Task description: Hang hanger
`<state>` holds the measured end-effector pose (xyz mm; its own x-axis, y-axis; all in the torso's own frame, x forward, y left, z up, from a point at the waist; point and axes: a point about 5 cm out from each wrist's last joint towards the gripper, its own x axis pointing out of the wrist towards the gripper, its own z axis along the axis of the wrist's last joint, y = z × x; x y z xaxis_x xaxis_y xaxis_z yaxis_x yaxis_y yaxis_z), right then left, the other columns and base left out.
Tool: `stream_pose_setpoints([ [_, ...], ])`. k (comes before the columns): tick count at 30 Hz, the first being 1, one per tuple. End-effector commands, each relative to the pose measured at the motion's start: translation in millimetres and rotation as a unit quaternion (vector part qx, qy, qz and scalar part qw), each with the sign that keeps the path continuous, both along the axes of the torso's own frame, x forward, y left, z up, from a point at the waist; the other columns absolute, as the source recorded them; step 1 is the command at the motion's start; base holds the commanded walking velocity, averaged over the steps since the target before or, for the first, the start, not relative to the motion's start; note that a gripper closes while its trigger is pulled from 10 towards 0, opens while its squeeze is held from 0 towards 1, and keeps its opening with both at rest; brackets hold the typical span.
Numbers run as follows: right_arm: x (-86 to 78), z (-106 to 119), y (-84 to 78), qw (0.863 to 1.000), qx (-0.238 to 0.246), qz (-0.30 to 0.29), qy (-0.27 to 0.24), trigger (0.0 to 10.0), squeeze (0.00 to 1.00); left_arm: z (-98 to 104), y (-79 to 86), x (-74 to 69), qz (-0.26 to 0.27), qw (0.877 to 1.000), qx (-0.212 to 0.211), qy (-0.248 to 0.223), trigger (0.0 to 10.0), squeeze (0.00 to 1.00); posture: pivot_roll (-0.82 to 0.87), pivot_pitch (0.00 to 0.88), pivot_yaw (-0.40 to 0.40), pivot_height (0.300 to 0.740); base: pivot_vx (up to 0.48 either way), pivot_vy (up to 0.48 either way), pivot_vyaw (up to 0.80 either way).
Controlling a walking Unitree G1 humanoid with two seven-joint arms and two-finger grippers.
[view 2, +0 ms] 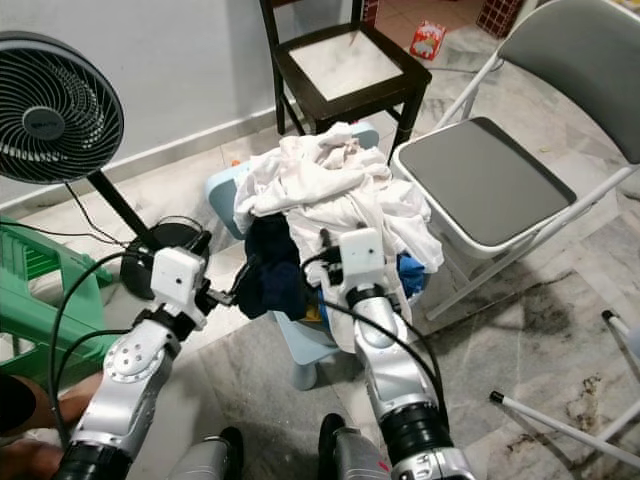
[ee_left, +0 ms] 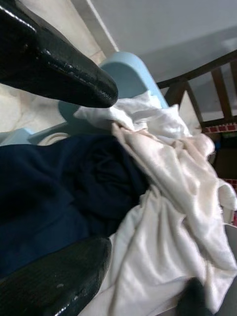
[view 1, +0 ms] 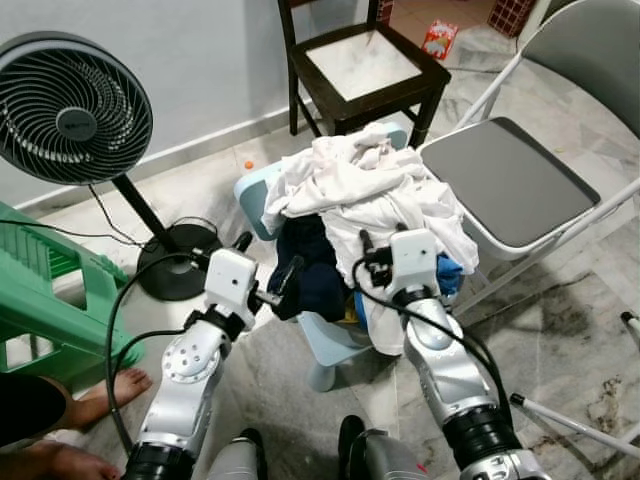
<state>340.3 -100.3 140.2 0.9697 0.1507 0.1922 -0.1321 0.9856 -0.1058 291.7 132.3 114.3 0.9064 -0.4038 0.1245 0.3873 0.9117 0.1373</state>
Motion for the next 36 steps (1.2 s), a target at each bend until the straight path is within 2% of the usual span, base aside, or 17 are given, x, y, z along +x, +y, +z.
stream_pose_setpoints([
  [1,-1.4,0,-0.5,1.000,0.007,0.000,-0.003,10.0,0.00,-2,-0.8,-3.5,-0.001,1.000,0.008,0.006,10.0,0.00,0.21,0.314,-0.016,0.740,0.000,0.000,0.00],
  [5,-0.6,7,-6.4,1.000,0.001,-0.008,-0.022,10.0,0.00,-1,-2.0,-6.2,0.001,1.000,0.006,0.008,10.0,0.00,0.22,0.314,-0.016,0.740,0.000,0.000,0.00],
  [10,2.3,0,-10.7,1.000,-0.021,-0.010,-0.004,10.0,0.00,0,-2.3,-9.4,0.001,1.000,0.006,0.013,10.0,0.00,0.22,0.314,-0.016,0.740,0.000,0.000,0.00],
  [13,5.5,-9,-5.8,0.998,-0.060,-0.006,0.020,10.0,0.00,0,-2.4,-10.2,-0.001,1.000,0.008,0.016,10.0,0.00,0.22,0.314,-0.013,0.740,0.000,0.000,0.00],
  [15,6.6,-11,-1.6,0.998,-0.064,-0.005,0.027,10.0,0.00,0,-2.7,-10.4,-0.002,1.000,0.009,0.017,10.0,0.00,0.22,0.314,-0.013,0.740,0.000,0.000,0.00],
  [16,7.7,-14,3.2,0.997,-0.068,-0.002,0.038,5.7,0.00,0,-3.3,-10.5,-0.004,1.000,0.009,0.017,10.0,0.00,0.22,0.313,-0.015,0.740,0.000,0.000,0.00],
  [17,8.0,-15,4.8,0.997,-0.067,-0.001,0.042,5.7,0.00,0,-3.5,-10.7,-0.004,1.000,0.010,0.018,10.0,0.00,0.22,0.313,-0.015,0.740,0.000,0.000,0.00],
  [18,8.2,-16,6.1,0.997,-0.070,-0.002,0.044,1.5,0.00,0,-3.7,-10.9,-0.005,1.000,0.010,0.018,10.0,0.00,0.22,0.313,-0.014,0.740,0.000,0.000,0.00],
  [19,8.4,-17,6.7,0.996,-0.073,-0.003,0.045,1.5,0.00,1,-3.8,-11.2,-0.005,1.000,0.010,0.019,10.0,0.00,0.22,0.313,-0.014,0.740,0.000,0.000,0.00],
  [20,8.5,-18,7.9,0.996,-0.075,-0.002,0.049,0.0,0.00,1,-4.3,-11.9,-0.008,1.000,0.009,0.019,10.0,0.00,0.22,0.311,-0.015,0.740,0.000,0.000,0.00],
  [22,8.7,-23,8.9,0.995,-0.078,0.000,0.058,0.0,0.00,1,-5.1,-14.9,-0.013,1.000,0.008,0.021,10.0,0.00,0.22,0.310,-0.015,0.740,0.000,0.000,0.00],
  [31,10.8,-33,-16.3,0.993,-0.070,-0.042,0.085,0.0,0.00,-10,-3.8,-28.9,-0.010,0.999,0.013,0.042,10.0,0.00,0.23,0.311,-0.018,0.740,0.000,0.000,0.00],
  [36,11.5,-34,-21.1,0.993,-0.068,-0.054,0.085,0.0,0.00,-9,-4.9,-29.6,-0.011,0.999,0.014,0.044,10.0,0.00,0.23,0.312,-0.015,0.740,0.000,0.000,0.00],
])
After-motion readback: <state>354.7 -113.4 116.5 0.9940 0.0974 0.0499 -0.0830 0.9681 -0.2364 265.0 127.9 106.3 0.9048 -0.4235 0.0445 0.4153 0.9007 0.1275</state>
